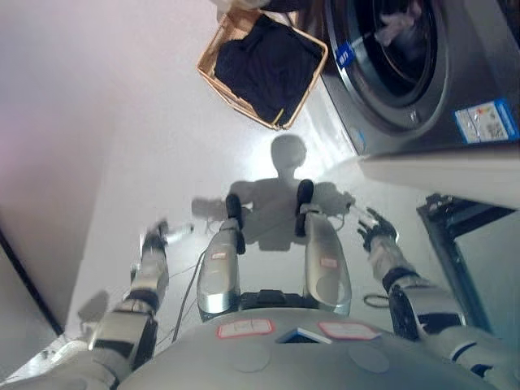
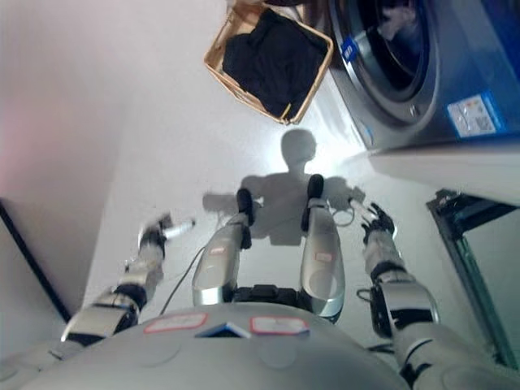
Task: Put the clothes in the basket into the washing machine.
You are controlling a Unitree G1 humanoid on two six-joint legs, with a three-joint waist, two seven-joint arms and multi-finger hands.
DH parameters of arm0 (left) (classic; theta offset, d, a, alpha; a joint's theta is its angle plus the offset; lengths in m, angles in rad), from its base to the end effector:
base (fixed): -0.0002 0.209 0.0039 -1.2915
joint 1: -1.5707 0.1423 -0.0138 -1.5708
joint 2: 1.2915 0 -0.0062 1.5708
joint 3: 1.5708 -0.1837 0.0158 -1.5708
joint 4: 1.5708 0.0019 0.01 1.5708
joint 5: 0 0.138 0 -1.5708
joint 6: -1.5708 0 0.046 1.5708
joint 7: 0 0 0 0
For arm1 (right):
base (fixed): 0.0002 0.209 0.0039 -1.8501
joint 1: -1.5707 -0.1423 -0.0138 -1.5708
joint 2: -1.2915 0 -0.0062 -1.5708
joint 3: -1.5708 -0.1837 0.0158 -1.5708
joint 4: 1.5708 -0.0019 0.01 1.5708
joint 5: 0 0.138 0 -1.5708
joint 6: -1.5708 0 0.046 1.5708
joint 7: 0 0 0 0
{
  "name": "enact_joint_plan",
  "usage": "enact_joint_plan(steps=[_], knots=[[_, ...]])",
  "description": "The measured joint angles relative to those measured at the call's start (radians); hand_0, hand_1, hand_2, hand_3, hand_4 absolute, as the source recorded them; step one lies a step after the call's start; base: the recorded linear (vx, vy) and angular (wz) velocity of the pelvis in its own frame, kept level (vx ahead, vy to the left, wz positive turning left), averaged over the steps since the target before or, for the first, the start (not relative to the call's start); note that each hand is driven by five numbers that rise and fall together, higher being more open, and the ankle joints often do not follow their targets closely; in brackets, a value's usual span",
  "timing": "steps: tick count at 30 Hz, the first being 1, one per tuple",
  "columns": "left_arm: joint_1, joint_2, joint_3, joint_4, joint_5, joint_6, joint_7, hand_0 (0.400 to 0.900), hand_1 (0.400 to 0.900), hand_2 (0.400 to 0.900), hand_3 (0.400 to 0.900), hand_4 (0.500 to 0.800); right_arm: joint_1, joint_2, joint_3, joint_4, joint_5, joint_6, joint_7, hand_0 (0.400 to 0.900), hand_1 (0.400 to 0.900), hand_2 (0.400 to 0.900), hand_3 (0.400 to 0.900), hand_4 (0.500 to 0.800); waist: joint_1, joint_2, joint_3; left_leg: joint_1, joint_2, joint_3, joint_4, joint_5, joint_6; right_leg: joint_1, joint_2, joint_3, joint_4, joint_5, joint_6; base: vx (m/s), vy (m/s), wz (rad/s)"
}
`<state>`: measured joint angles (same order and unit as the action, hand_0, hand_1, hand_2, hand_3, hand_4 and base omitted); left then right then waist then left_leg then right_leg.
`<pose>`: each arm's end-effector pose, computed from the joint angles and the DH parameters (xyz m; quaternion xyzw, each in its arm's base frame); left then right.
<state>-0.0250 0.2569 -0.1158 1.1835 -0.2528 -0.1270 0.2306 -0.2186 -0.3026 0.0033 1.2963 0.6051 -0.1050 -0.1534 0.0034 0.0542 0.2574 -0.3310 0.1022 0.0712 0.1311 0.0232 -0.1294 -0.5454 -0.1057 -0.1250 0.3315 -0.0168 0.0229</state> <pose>0.0941 0.2304 -0.1067 0.0963 0.4789 0.1883 0.8520 0.1438 -0.2526 -0.0866 0.0854 0.4235 -0.2983 0.8511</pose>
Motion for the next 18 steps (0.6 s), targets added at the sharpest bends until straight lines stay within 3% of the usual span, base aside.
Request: enact_joint_plan(steps=[2, 9, 13, 18], knots=[[0.027, -0.014, -0.009, 0.040, 0.022, 0.015, -0.001, 0.900, 0.900, 0.900, 0.900, 0.800, 0.023, 0.004, -0.001, 0.002, -0.025, -0.003, 0.002, 0.900, 0.900, 0.900, 0.900, 0.800, -0.004, -0.012, -0.005, 0.069, 0.001, 0.003, -0.034, 0.003, 0.005, 0.066, 0.007, 0.002, -0.030, 0.002, 0.003, 0.08, 0.007, -0.17], [0.001, -0.026, -0.085, 0.060, 0.111, 0.033, -0.055, 0.900, 0.900, 0.900, 0.900, 0.800, 0.125, 0.028, 0.017, 0.009, -0.130, 0.005, 0.031, 0.900, 0.900, 0.900, 0.900, 0.800, -0.048, -0.058, -0.186, 0.212, 0.004, 0.047, -0.108, -0.006, 0.026, 0.222, 0.015, 0.020, -0.185, 0.057, 0.025, 0.08, 0.015, -0.26], [-0.004, -0.048, -0.131, 0.032, 0.156, 0.029, -0.099, 0.900, 0.900, 0.900, 0.900, 0.800, 0.186, 0.032, 0.023, 0.007, -0.165, 0.020, 0.047, 0.900, 0.900, 0.900, 0.900, 0.800, -0.083, -0.048, -0.235, 0.300, -0.004, 0.079, -0.139, -0.018, 0.043, 0.324, 0.017, 0.037, -0.270, 0.087, 0.047, 0.09, 0.026, -0.18], [0.026, -0.055, -0.163, -0.017, 0.175, 0.041, -0.136, 0.900, 0.900, 0.900, 0.900, 0.800, 0.248, 0.036, 0.022, 0.044, -0.208, 0.060, 0.061, 0.900, 0.900, 0.900, 0.900, 0.800, -0.087, -0.022, -0.248, 0.376, -0.009, 0.090, -0.165, -0.031, 0.062, 0.412, 0.016, 0.055, -0.337, 0.104, 0.053, 0.08, 0.021, -0.03]])
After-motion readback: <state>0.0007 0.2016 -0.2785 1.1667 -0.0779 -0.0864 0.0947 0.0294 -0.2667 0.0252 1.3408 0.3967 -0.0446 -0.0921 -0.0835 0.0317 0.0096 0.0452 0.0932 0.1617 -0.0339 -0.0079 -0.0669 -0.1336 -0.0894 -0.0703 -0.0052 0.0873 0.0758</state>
